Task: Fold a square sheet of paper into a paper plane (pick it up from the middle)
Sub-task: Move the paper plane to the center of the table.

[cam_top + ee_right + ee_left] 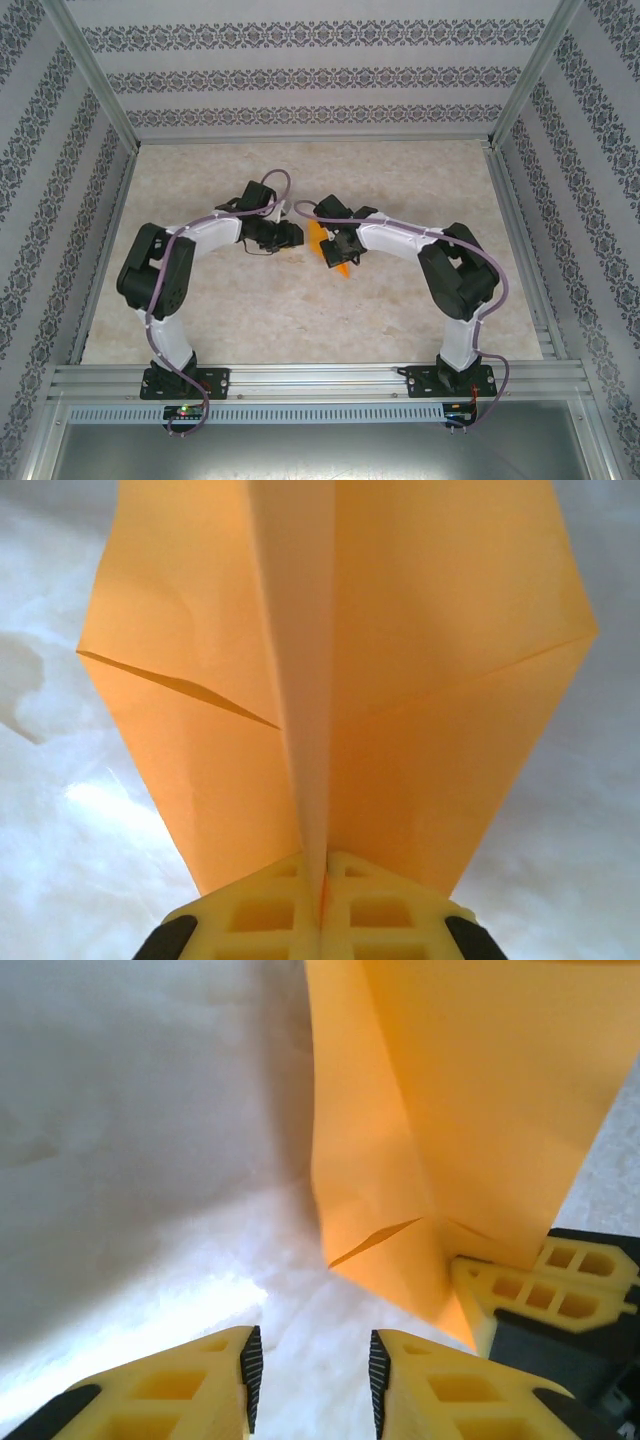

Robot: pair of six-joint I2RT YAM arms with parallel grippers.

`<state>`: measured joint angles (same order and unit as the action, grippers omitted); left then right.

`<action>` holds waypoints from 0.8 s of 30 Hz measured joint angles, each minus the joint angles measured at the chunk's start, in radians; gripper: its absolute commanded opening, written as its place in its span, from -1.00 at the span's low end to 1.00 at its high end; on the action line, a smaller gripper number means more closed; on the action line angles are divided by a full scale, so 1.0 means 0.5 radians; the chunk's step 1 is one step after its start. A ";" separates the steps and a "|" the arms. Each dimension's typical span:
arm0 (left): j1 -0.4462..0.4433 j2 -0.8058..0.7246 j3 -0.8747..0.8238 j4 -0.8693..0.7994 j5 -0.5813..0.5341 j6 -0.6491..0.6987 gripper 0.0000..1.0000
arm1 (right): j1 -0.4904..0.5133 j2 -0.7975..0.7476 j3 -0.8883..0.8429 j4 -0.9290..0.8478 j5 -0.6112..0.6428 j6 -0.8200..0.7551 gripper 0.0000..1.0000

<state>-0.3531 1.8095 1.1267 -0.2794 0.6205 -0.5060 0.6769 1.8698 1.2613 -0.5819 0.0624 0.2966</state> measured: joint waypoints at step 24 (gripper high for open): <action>0.108 -0.613 -0.381 -0.209 -0.200 0.197 0.27 | 0.527 -0.341 -0.443 0.043 -0.014 1.031 -0.88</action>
<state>-0.2989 1.5032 0.9360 -0.3840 0.5205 -0.4076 0.9405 1.6993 1.0397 -0.5602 0.0551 0.8120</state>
